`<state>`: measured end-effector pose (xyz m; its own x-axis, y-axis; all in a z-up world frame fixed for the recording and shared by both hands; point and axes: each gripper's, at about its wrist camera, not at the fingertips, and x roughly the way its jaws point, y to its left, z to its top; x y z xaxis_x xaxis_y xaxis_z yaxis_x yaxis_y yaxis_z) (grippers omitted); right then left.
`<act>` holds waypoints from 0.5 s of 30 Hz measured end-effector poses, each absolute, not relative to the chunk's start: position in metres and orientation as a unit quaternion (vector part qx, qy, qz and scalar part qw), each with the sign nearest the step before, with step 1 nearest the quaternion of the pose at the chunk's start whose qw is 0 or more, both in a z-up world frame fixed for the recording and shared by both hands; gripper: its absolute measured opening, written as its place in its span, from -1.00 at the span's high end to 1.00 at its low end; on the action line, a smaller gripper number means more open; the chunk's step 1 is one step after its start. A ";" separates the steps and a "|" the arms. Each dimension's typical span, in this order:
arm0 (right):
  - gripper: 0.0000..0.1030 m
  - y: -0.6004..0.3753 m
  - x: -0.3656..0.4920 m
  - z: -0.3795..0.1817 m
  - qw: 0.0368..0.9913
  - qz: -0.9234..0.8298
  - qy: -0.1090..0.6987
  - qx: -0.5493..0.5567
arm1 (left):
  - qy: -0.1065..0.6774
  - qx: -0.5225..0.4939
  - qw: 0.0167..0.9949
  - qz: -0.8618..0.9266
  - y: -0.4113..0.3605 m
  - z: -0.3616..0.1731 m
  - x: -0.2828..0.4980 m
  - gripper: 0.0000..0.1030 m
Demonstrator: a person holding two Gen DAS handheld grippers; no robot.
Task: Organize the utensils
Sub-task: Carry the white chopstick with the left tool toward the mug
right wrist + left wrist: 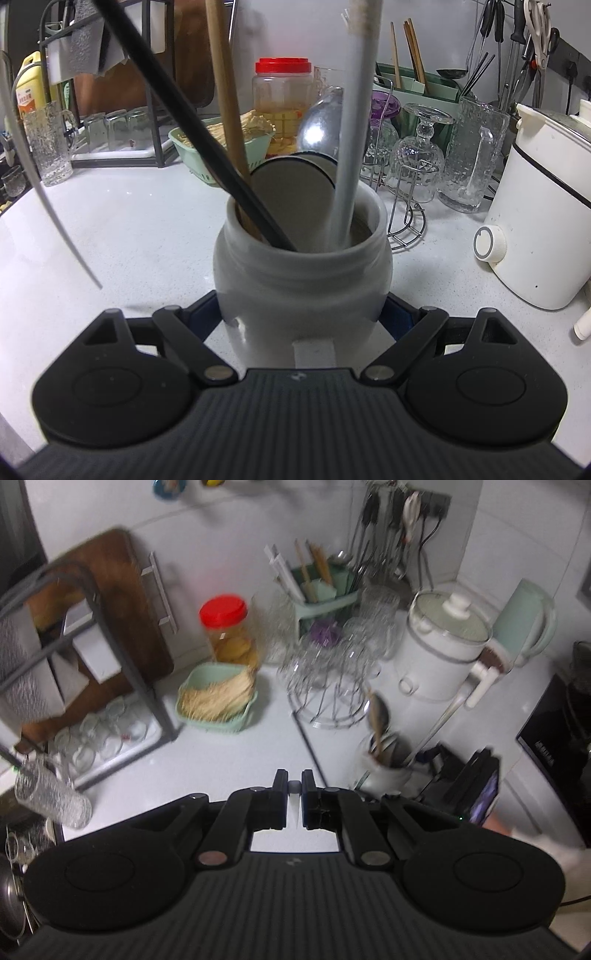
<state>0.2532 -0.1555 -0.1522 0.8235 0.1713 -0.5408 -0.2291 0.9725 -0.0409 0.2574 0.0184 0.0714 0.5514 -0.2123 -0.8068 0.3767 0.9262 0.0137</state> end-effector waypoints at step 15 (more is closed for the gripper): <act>-0.77 -0.156 0.253 -0.153 0.955 0.104 0.275 -0.048 | 0.399 0.118 0.877 -0.242 -0.043 0.148 0.252 0.85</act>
